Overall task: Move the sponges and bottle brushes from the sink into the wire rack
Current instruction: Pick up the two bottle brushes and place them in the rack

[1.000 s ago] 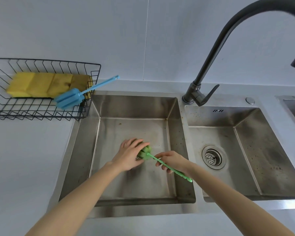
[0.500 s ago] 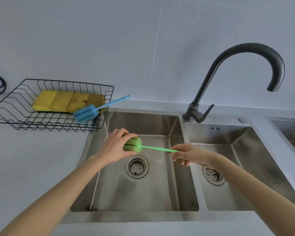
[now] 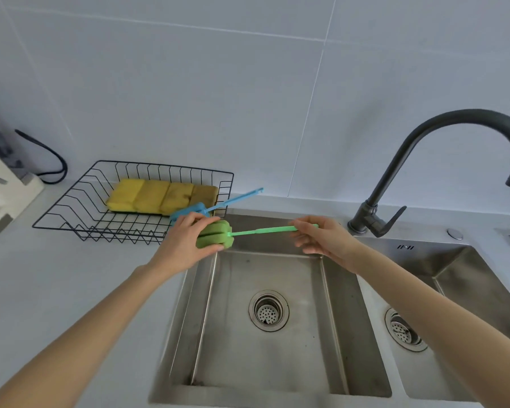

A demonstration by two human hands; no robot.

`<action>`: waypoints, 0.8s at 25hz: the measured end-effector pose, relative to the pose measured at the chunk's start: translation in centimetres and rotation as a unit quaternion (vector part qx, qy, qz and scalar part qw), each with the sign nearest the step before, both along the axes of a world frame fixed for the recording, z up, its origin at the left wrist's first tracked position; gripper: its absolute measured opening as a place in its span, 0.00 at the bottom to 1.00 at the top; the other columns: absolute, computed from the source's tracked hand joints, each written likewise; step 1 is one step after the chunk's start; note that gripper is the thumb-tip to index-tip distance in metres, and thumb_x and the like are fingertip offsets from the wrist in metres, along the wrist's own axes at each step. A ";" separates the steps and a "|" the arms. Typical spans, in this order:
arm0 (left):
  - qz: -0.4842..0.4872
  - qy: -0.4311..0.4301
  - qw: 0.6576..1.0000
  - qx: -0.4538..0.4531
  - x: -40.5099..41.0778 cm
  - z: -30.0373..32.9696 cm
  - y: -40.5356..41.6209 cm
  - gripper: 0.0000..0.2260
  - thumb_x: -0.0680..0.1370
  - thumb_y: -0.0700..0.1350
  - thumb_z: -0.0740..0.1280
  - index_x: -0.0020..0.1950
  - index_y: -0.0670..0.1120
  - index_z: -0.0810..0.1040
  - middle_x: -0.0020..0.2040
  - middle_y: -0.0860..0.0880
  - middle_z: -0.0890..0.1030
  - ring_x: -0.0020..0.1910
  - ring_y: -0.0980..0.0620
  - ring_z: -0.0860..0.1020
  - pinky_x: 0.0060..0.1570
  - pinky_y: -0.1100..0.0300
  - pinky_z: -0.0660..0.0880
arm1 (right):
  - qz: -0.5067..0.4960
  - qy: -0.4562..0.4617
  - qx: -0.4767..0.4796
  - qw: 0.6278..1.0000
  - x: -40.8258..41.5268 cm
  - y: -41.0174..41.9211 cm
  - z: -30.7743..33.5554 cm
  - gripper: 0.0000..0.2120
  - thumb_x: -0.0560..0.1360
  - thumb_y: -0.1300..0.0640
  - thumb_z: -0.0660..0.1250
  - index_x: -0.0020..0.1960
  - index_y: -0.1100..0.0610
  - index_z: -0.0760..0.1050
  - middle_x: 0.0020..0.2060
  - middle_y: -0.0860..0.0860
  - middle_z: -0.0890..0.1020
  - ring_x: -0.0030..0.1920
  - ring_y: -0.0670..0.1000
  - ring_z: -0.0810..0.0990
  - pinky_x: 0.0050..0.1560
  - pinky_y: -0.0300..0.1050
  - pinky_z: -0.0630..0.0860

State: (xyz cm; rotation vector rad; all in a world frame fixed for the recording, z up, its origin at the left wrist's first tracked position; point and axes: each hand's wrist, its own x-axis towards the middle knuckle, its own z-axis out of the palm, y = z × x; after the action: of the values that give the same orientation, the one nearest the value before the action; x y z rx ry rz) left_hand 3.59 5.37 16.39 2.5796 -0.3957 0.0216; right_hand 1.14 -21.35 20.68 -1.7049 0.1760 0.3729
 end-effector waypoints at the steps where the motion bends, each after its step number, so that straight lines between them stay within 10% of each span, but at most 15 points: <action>1: 0.005 0.001 1.000 -0.003 0.4 0.2 0.8 0.27 0.71 0.51 0.70 0.68 0.48 0.68 0.63 0.44 0.70 0.66 0.45 0.65 0.67 0.52 0.62 | -0.010 -0.006 0.002 1.000 0.6 0.9 0.1 0.06 0.78 0.57 0.62 0.46 0.54 0.77 0.38 0.50 0.82 0.30 0.40 0.81 0.31 0.31 0.79; 20: 0.036 0.111 0.993 -0.030 8.8 -2.0 6.9 0.19 0.72 0.48 0.69 0.62 0.48 0.74 0.60 0.48 0.79 0.60 0.49 0.76 0.56 0.58 0.70 | -0.104 0.007 -0.065 0.992 10.5 8.8 -1.7 0.10 0.79 0.61 0.59 0.39 0.55 0.71 0.32 0.54 0.79 0.19 0.40 0.77 0.28 0.32 0.79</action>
State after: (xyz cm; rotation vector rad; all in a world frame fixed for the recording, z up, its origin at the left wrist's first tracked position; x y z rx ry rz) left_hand 12.44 12.25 14.36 2.5014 -0.2161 -0.2224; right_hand 11.63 -12.50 19.02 -1.7932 0.3916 0.2222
